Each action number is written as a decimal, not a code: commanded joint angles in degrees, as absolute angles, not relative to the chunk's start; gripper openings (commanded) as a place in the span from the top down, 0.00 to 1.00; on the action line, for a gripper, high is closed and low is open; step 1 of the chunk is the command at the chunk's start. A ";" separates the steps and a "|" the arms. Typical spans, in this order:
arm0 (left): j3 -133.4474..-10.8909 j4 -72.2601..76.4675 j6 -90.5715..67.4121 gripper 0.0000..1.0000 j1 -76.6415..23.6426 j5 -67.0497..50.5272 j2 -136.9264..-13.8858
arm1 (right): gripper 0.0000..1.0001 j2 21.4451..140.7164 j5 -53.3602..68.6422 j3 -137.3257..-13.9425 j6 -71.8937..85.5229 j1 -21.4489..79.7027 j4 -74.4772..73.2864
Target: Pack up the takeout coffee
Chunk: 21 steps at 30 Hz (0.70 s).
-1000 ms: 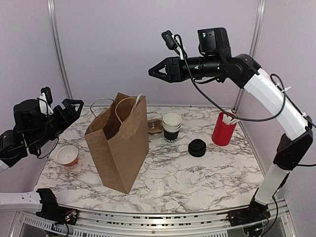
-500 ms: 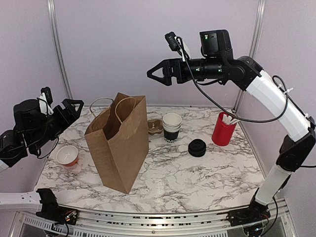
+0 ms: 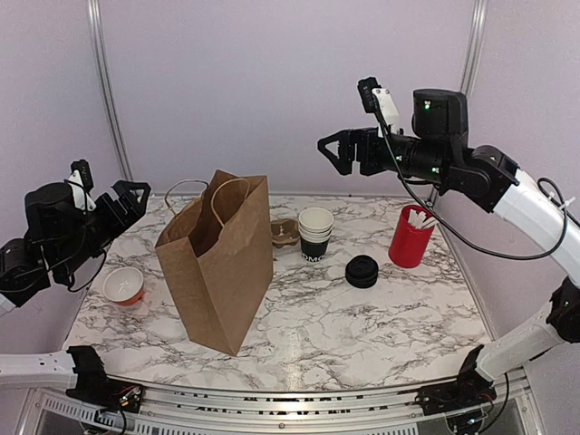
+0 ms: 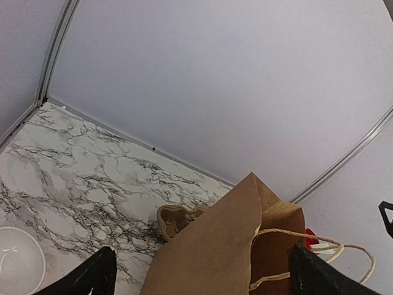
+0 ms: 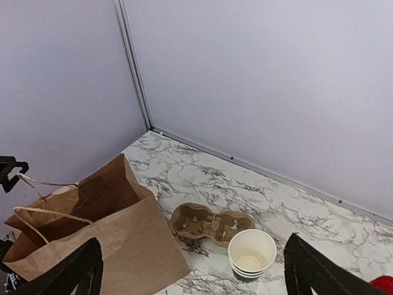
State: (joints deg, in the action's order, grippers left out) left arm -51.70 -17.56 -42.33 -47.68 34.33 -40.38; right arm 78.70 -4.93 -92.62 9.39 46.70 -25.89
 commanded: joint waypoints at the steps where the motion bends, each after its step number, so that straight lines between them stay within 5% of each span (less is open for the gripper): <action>1: -53.72 -20.97 -40.02 0.01 -45.71 39.04 -39.35 | 0.00 69.92 -13.09 -79.33 11.57 40.97 -16.03; 6: -52.13 -22.22 -38.32 0.01 -37.82 36.70 -38.23 | 0.00 60.30 -12.73 -65.31 16.07 30.59 -12.53; 21: -40.58 -10.25 -34.36 0.01 -3.78 5.53 -50.21 | 0.00 35.89 -18.10 -26.95 10.84 16.80 -2.55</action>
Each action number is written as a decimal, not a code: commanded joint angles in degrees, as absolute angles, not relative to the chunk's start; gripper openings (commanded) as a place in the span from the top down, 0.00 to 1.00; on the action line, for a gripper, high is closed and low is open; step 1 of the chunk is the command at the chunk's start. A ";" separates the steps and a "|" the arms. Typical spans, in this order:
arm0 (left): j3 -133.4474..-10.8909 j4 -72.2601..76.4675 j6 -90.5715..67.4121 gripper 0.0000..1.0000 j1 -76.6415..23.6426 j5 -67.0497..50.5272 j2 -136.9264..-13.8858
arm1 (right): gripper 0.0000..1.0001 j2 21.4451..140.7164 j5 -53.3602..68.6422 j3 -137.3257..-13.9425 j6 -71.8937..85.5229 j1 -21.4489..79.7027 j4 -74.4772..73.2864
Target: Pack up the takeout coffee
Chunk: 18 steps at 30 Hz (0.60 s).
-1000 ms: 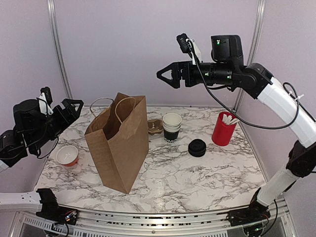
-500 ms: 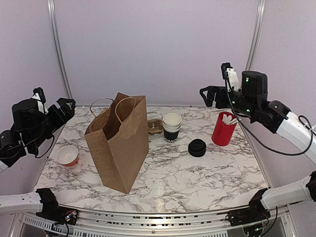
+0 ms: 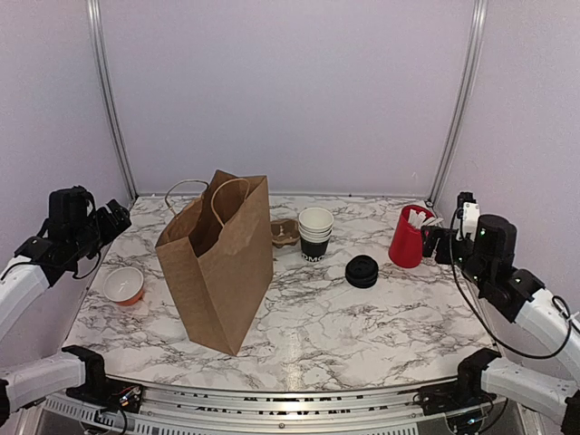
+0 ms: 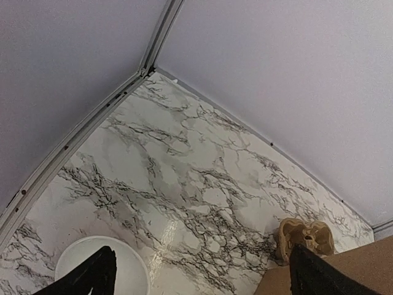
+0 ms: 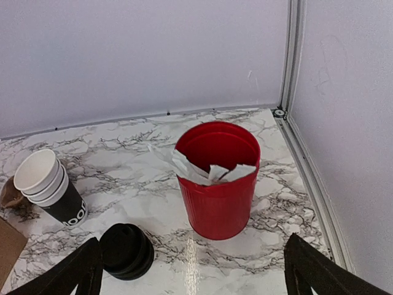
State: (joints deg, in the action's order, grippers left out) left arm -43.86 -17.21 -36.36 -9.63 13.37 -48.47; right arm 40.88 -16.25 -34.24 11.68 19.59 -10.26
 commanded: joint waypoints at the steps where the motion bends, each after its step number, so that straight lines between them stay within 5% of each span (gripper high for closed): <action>1: -39.33 -8.43 -33.89 0.01 -2.34 4.80 -50.56 | 0.00 34.69 -18.19 -24.08 10.90 15.51 -0.19; 9: -27.51 7.68 -25.58 0.01 2.90 3.85 -48.84 | 0.01 36.93 -18.12 -6.70 12.56 6.41 28.52; 18: -24.36 12.41 -17.04 0.01 3.13 7.89 -49.52 | 0.01 59.49 -18.52 -3.09 5.60 0.64 57.72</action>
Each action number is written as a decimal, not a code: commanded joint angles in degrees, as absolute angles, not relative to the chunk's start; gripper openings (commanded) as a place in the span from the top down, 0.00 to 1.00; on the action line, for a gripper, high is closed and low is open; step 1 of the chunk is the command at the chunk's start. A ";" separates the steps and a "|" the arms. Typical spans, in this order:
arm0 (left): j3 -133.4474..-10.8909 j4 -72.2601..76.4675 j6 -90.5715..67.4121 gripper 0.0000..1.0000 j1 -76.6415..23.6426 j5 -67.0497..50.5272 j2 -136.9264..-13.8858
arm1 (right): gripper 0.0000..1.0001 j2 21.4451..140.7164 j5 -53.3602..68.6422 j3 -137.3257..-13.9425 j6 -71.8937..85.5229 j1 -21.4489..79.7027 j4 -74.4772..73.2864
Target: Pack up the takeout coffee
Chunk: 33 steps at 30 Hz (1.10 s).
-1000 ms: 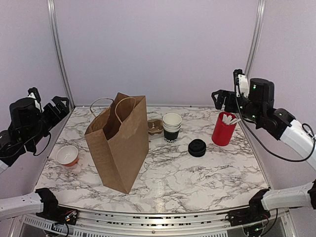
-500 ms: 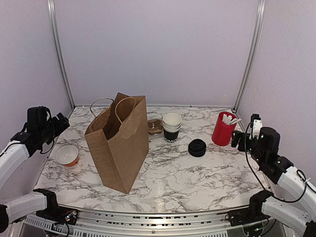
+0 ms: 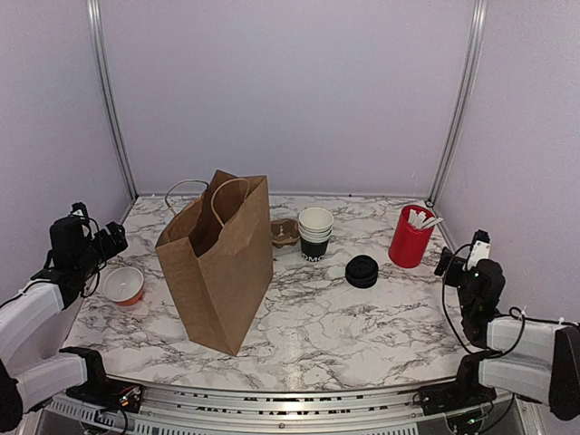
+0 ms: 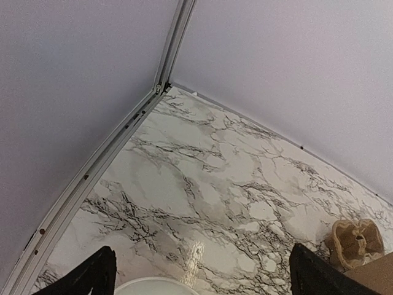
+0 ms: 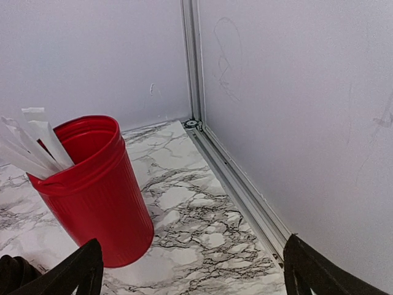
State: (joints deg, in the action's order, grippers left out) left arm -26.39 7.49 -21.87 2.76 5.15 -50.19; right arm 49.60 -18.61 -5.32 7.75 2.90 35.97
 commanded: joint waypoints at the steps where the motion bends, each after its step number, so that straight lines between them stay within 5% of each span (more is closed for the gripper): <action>1: -24.08 12.59 -16.35 0.01 3.08 8.72 -49.34 | 0.01 63.81 -17.82 -2.51 4.34 0.68 63.37; 11: -16.07 24.38 -12.83 0.01 3.27 18.78 -48.33 | 0.06 93.71 -6.75 -7.39 -4.86 0.77 92.83; 13: -12.88 31.43 -10.73 0.01 3.26 17.07 -47.69 | 0.09 90.14 -6.63 -9.89 -4.29 0.84 81.15; 16: -8.82 41.69 -10.06 0.01 3.28 18.20 -51.84 | 0.01 90.77 -6.78 -10.86 -4.61 0.96 80.84; 25: -6.76 71.96 -7.87 0.01 3.06 12.47 -75.17 | 0.00 91.36 -0.95 -12.56 -7.28 1.06 78.34; 33: -10.81 76.43 -2.42 0.01 -0.35 10.51 -87.18 | 0.00 91.69 -1.02 -12.58 -7.17 1.05 79.06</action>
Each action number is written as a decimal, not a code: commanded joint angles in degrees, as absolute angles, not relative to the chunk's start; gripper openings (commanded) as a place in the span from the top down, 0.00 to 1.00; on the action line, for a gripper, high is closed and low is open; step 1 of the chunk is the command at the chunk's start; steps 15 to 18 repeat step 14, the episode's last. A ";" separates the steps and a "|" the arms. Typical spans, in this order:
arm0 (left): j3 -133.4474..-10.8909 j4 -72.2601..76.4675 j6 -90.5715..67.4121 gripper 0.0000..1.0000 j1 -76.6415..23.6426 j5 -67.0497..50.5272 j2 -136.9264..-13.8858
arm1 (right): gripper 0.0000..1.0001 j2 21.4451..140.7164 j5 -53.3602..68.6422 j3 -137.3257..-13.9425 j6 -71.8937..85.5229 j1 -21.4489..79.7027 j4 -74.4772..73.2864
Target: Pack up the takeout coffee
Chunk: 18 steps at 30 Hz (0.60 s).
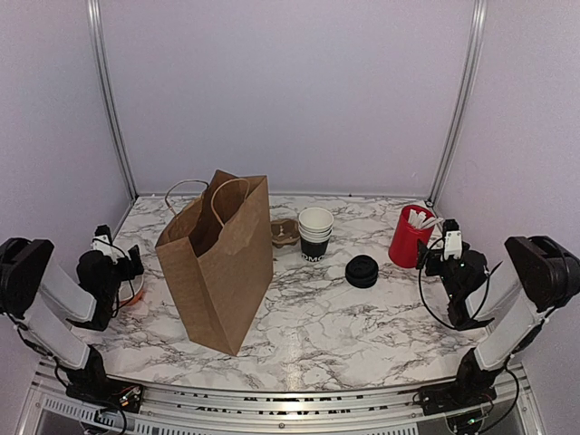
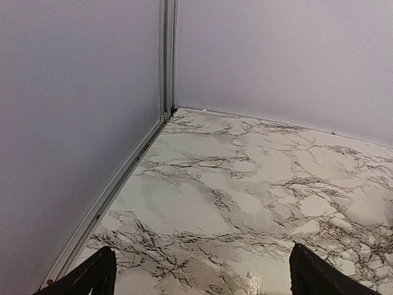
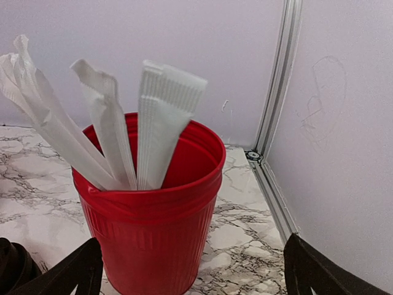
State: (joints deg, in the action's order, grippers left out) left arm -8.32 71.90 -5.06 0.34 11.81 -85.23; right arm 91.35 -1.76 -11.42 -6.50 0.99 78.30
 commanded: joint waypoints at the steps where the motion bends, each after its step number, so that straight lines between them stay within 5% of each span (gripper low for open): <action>1: -12.20 74.49 -2.71 0.01 -0.35 10.91 -86.99 | 0.00 91.68 -1.01 -12.57 -7.16 1.10 78.98; 18: -14.17 71.43 -1.58 0.01 -1.05 11.57 -87.62 | 0.00 91.76 -1.14 -12.73 -7.01 1.07 78.75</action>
